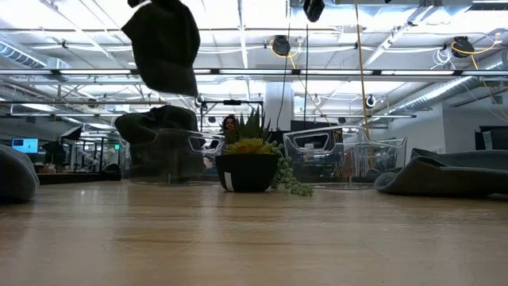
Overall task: Pick & Place hat
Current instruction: Put the black cap into the left transparent bin
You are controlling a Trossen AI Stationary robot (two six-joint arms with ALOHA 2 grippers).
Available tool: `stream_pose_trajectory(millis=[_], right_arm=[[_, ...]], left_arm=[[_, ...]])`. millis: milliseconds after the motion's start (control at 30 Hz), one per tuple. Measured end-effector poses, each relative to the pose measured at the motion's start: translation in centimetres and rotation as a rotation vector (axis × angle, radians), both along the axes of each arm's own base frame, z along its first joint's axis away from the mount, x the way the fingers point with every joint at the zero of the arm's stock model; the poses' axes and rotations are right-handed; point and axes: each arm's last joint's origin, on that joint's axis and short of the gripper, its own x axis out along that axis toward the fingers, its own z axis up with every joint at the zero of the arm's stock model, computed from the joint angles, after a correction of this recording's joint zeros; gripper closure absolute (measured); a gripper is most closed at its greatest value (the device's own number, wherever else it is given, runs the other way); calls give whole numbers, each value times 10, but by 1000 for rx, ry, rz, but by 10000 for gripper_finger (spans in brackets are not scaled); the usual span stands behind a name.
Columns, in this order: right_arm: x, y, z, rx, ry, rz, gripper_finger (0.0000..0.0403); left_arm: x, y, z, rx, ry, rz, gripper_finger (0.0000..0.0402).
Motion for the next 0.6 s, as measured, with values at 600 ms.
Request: stream_pose_trajectory(millis=[600], right_arm=[[0,0,0,-17,-4,0,330]], left_arm=[[45,13,-89,20,182,-74,395]])
